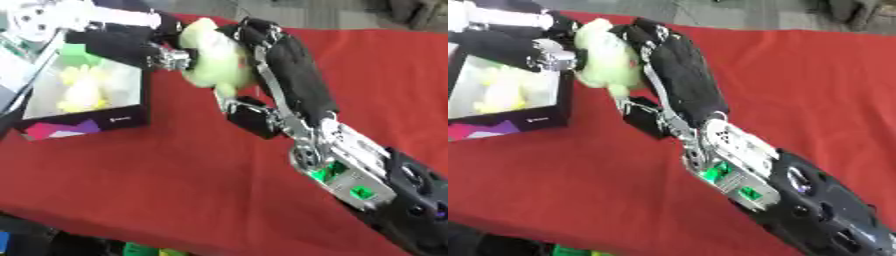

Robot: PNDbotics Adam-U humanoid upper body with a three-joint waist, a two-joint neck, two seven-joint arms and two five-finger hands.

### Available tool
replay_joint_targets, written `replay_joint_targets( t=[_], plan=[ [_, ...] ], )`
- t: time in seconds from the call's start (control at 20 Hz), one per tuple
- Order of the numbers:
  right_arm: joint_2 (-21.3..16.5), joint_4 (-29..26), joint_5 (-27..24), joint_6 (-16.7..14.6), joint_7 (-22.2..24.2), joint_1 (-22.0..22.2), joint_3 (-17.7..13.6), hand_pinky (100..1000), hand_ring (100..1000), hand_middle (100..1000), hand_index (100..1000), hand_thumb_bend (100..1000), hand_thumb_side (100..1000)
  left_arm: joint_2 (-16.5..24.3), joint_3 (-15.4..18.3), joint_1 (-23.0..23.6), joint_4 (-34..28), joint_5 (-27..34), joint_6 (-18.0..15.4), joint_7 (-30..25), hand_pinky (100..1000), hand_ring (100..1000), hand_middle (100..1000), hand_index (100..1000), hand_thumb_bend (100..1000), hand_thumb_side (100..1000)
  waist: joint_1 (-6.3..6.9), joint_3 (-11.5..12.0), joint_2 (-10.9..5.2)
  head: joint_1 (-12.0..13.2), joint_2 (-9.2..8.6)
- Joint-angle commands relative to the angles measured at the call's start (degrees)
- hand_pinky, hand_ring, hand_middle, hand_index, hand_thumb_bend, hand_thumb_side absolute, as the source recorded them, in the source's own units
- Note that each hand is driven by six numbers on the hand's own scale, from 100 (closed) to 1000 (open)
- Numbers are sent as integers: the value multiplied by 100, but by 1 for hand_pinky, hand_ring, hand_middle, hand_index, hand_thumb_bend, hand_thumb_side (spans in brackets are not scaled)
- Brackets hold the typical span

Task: Pick up the objects with one hand, pass them to the other hand, and then place them into the box on the other side of the table.

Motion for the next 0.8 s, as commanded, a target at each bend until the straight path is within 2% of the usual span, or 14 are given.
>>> replay_joint_targets(
  t=[0.05, 0.2, 0.3, 0.55, 0.8],
  plan=[
    [-21, -128, 52, -109, 23, -142, 24, 687, 487, 457, 535, 100, 100, -34, -77, -142, 28, 73, -18, -79, 1000, 975, 820, 948, 206, 924, 39, 1, -121, 19, 16],
    [-29, -128, 60, -109, 48, -139, 26, 687, 487, 457, 535, 100, 100, -23, -106, -136, 52, 143, -124, -79, 1000, 975, 818, 944, 245, 1000, 43, 2, -120, 20, 16],
    [-34, -128, 65, -97, 63, -133, 31, 687, 486, 457, 535, 100, 100, -1, -99, -124, 51, 218, -198, -79, 1000, 974, 818, 943, 282, 1000, 44, 5, -119, 14, 15],
    [-36, -128, 61, -64, 89, -123, 45, 686, 485, 457, 535, 100, 100, 42, -113, -115, 91, 339, -339, -79, 1000, 977, 821, 944, 466, 1000, 40, 10, -114, 22, 12],
    [-42, -128, 63, -45, 105, -114, 56, 685, 484, 456, 534, 100, 100, 79, -161, -87, 119, 382, -506, -79, 1000, 979, 832, 946, 542, 1000, 37, 9, -108, 28, 12]
  ],
)
